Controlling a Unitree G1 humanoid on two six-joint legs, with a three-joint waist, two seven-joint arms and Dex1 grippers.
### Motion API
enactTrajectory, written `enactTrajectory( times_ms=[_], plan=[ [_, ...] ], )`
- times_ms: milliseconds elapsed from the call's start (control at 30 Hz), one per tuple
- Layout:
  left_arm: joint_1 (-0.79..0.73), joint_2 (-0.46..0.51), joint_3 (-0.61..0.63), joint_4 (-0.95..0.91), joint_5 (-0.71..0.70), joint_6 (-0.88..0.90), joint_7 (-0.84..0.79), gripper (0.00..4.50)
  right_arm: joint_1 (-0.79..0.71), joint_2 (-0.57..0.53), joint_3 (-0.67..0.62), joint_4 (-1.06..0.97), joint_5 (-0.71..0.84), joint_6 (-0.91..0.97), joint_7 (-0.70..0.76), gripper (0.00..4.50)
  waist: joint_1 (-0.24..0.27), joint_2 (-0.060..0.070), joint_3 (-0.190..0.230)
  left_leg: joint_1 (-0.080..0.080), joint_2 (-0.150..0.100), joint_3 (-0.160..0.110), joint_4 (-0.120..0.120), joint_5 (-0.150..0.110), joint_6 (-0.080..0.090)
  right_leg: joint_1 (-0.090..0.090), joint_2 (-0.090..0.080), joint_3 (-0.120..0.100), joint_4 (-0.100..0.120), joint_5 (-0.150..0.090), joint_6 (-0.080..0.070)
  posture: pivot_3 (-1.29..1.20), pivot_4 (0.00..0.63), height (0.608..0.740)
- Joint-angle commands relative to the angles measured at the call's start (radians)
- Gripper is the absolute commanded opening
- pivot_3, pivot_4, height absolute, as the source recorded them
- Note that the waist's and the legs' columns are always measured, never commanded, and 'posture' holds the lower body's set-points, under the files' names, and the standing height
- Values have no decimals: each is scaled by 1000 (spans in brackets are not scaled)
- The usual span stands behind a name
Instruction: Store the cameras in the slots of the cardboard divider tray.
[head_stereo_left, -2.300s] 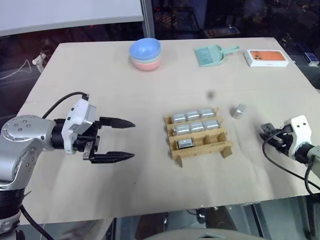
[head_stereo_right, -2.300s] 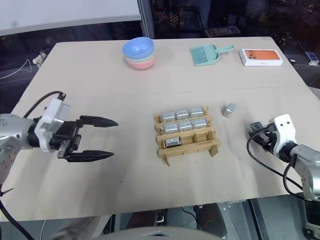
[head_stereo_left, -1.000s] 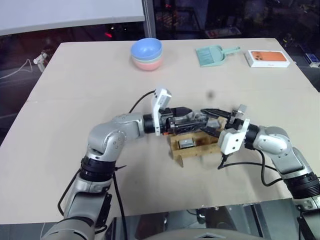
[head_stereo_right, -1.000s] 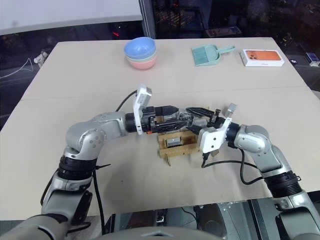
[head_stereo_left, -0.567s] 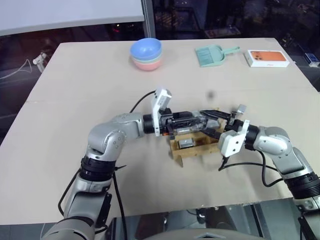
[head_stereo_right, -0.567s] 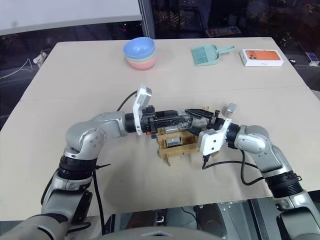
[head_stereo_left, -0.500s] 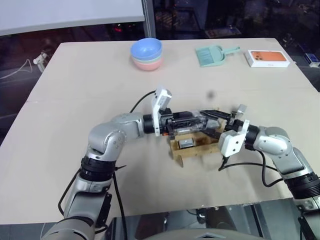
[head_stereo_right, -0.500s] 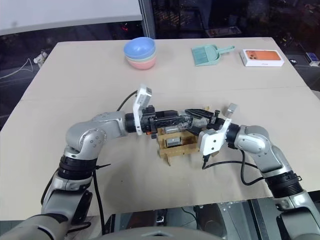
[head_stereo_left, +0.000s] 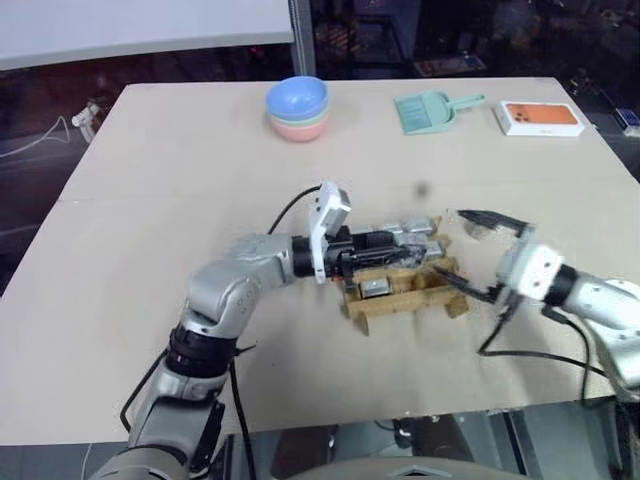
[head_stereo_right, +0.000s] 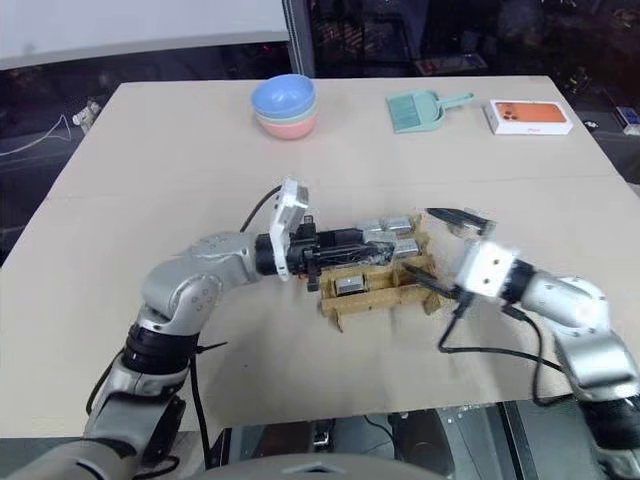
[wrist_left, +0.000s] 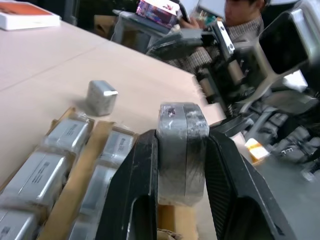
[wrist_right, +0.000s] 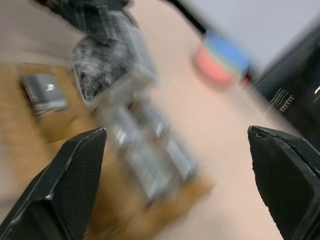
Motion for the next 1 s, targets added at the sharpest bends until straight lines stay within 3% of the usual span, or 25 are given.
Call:
enactTrajectory(
  times_ms=[33,200,300,367,633,1000],
  plan=[
    [30,-18,-36,-15,81,-142,-15,722,128,-112,-193,-114,336,272,122,4475,5,0,0,0,0,0,0,0,0,0,0,0,0,0,0,0,150,740],
    [57,-60,-75,46,175,-309,-33,722,266,-172,-382,-49,489,412,298,4475,7,-1,0,9,0,0,0,0,1,10,0,-2,-2,-3,-3,0,150,740],
    [78,-55,-120,79,266,-418,-38,722,288,-157,-459,95,469,401,401,4475,6,-2,-1,14,0,0,0,-1,2,15,0,0,-2,-5,0,0,150,740],
    [95,-58,-134,79,274,-426,-46,722,317,-107,-495,179,401,276,505,4475,8,-2,-1,14,0,0,0,-1,2,15,0,1,-2,-5,1,0,150,740],
    [127,-86,-124,75,278,-438,-16,722,299,-90,-510,304,377,213,719,4475,5,0,-2,15,0,0,0,-1,2,15,1,1,-2,-5,1,0,150,740],
    [133,-88,-122,89,301,-439,6,722,264,-69,-498,336,400,72,803,4475,7,0,-2,15,0,0,0,-1,2,15,1,1,-2,-5,1,0,150,740]
  ],
)
